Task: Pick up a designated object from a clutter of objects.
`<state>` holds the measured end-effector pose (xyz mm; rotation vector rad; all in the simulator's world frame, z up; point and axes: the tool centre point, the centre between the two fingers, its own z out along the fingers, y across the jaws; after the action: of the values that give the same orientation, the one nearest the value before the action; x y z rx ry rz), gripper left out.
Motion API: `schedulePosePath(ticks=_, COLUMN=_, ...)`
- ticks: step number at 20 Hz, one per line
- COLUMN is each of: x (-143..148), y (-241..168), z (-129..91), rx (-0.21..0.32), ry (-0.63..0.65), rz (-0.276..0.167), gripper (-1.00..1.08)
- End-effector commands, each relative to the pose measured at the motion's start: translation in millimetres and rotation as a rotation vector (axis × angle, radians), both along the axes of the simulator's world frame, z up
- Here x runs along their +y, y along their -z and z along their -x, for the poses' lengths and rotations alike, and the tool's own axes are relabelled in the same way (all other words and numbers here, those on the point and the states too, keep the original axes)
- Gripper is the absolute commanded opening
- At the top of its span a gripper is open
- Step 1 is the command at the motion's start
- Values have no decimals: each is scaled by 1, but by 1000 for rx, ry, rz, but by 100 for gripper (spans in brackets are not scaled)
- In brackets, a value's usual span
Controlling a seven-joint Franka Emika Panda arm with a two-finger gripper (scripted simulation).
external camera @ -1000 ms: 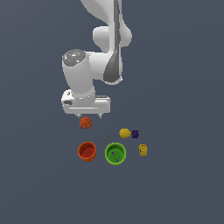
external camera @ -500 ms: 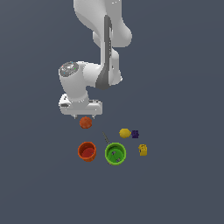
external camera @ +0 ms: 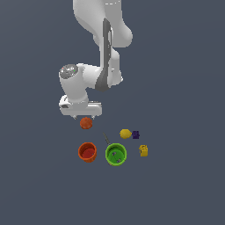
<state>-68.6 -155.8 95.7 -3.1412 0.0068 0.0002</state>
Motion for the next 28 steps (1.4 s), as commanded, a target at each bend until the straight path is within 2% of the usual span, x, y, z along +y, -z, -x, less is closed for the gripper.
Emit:
schedulePosePath(ticks=1, x=0, y=5, z=0, rx=1, ry=0, rz=0, gripper=100)
schedulePosePath(ticks=9, x=0, y=39, z=2, rx=0, ry=0, rz=0, gripper=100)
schedulePosePath(ticks=15, x=-1, y=49, z=2, rx=0, ry=0, rz=1, gripper=100)
schedulePosePath(ticks=16, x=-1, y=49, z=2, rx=0, ry=0, rz=1, gripper=-100)
schedulePosePath(ticks=28, x=-1, y=47, z=2, rx=-1, ry=1, rz=1, gripper=-100)
